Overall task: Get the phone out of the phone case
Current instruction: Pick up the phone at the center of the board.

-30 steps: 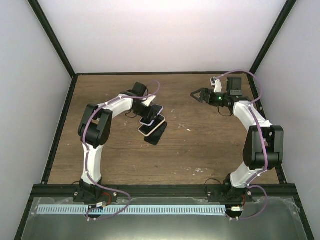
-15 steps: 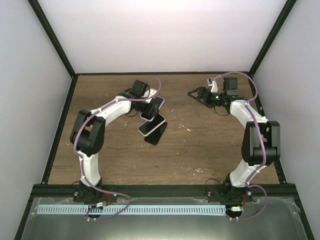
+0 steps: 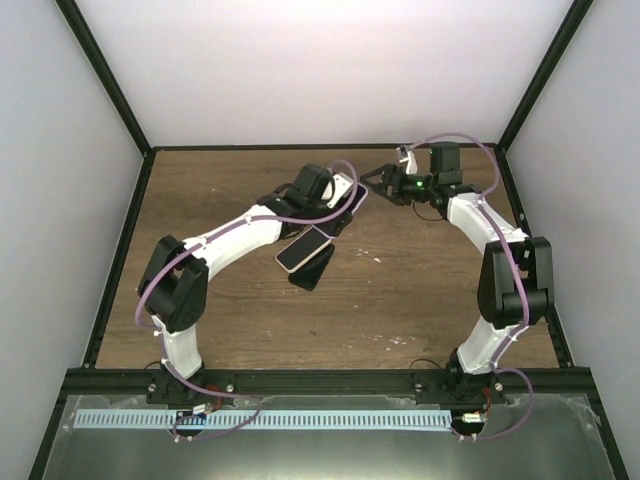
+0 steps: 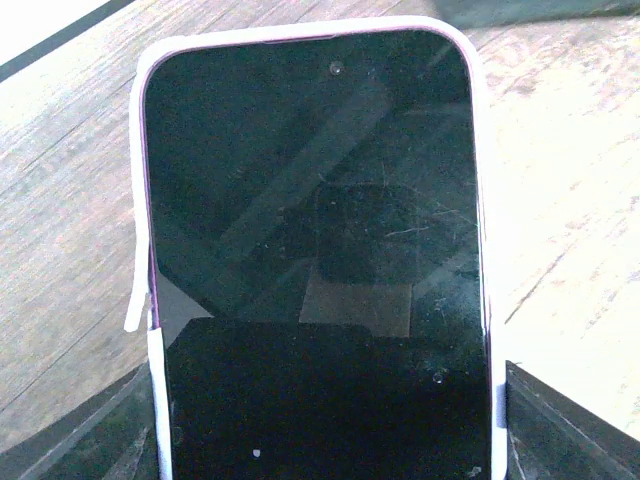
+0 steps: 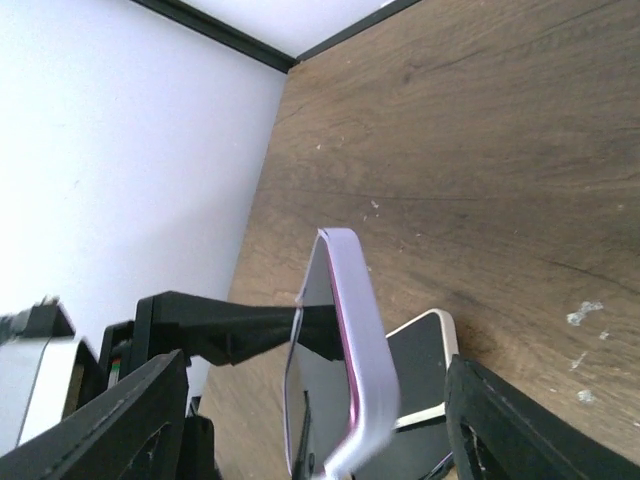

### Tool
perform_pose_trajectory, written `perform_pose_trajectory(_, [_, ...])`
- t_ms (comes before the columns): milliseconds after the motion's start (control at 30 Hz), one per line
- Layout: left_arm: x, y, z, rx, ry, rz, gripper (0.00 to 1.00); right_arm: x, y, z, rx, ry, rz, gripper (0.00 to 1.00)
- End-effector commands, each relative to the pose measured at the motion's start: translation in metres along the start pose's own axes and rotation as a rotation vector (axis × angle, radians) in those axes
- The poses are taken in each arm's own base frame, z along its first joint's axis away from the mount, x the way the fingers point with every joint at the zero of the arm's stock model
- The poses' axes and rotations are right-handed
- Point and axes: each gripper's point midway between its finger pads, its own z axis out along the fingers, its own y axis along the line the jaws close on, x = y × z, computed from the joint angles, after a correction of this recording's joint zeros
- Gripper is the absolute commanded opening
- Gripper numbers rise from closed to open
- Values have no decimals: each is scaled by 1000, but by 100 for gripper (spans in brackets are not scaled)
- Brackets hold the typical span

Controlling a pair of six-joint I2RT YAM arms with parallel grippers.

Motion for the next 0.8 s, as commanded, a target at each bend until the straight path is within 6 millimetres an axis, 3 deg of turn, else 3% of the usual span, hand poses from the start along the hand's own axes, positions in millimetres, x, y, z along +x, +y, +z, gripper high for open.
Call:
perform_pose_trajectory(0, [-57, -12, -25, -40, -177, 48, 47, 2, 15, 9, -33, 18, 10, 65])
perform_pose_trajectory(267, [-64, -32, -33, -56, -211, 83, 45, 19, 13, 10, -48, 49, 18, 37])
perform_pose_trajectory(433, [-68, -30, -37, -69, -223, 74, 44, 26, 19, 6, -74, 61, 7, 38])
perform_pose_trajectory(633, [-66, -34, -41, -47, -222, 66, 45, 28, 31, 2, -122, 69, -29, 19])
perform_pose_trajectory(700, [-66, -36, -44, -34, -221, 72, 60, 26, 36, 1, -131, 67, -53, 13])
perform_pose_trajectory(767, [-62, -38, -47, -25, -206, 82, 87, 21, 41, 0, -136, 65, -101, 10])
